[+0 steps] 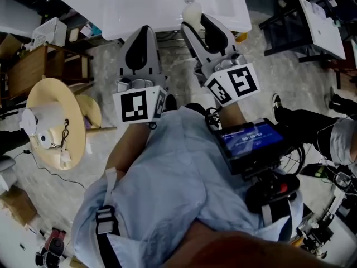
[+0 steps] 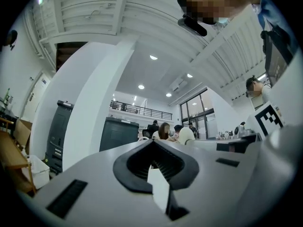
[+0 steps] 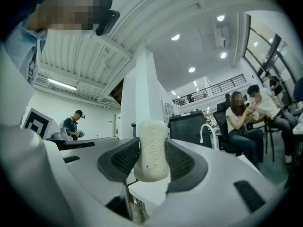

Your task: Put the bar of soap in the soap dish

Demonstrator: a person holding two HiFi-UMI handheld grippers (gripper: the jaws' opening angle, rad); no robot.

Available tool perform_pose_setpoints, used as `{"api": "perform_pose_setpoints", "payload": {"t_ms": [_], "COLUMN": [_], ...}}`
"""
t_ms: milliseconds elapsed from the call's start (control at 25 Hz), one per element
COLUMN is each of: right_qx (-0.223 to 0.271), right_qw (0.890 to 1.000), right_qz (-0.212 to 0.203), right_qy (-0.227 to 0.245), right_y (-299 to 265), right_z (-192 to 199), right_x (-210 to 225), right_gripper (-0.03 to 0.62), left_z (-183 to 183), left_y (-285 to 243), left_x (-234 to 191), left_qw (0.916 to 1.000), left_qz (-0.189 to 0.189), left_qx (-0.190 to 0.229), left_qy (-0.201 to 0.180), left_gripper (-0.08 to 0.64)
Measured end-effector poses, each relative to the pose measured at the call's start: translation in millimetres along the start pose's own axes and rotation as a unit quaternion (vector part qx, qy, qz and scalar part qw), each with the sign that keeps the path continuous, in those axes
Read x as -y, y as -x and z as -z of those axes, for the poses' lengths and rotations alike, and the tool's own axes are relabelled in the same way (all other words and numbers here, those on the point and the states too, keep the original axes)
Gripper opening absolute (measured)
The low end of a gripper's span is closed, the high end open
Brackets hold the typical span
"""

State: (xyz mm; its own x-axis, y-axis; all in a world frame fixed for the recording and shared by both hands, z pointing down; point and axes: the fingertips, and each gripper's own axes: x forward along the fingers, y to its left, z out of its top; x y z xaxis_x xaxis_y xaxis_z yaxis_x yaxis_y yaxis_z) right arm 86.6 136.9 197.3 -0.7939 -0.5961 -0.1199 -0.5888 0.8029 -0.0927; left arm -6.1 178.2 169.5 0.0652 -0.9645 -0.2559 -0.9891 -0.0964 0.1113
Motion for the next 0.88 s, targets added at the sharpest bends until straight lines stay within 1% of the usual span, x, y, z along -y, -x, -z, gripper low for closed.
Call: {"api": "perform_pose_setpoints", "payload": {"t_ms": [80, 320, 600, 720, 880], "right_qx": [0.000, -0.002, -0.008, -0.011, -0.014], "right_qw": [1.000, 1.000, 1.000, 1.000, 1.000], "right_qz": [0.001, 0.011, 0.008, 0.005, 0.004], "right_qy": [0.003, 0.004, 0.008, 0.006, -0.004], "right_y": [-7.8, -33.4, -65.5, -81.0, -106.7], "right_z": [-2.7, 5.2, 16.2, 20.6, 25.5], "right_x": [1.7, 13.7, 34.6, 48.0, 79.1], "right_gripper": [0.186, 0.186, 0.186, 0.186, 0.186], "left_z": [0.2, 10.9, 28.3, 35.9, 50.7], "left_y": [-6.2, -26.1, -58.3, -76.7, -111.6], "left_x": [-6.7, -29.5, -49.8, -56.8, -63.2], "left_qw": [1.0000, 1.0000, 0.9999, 0.9998, 0.9997], "left_qz": [0.000, 0.002, -0.007, -0.010, -0.012], "left_qx": [0.000, -0.004, -0.011, -0.013, -0.022], "left_qy": [0.003, 0.006, 0.007, 0.006, 0.004], "left_gripper": [0.008, 0.008, 0.008, 0.008, 0.008]}}
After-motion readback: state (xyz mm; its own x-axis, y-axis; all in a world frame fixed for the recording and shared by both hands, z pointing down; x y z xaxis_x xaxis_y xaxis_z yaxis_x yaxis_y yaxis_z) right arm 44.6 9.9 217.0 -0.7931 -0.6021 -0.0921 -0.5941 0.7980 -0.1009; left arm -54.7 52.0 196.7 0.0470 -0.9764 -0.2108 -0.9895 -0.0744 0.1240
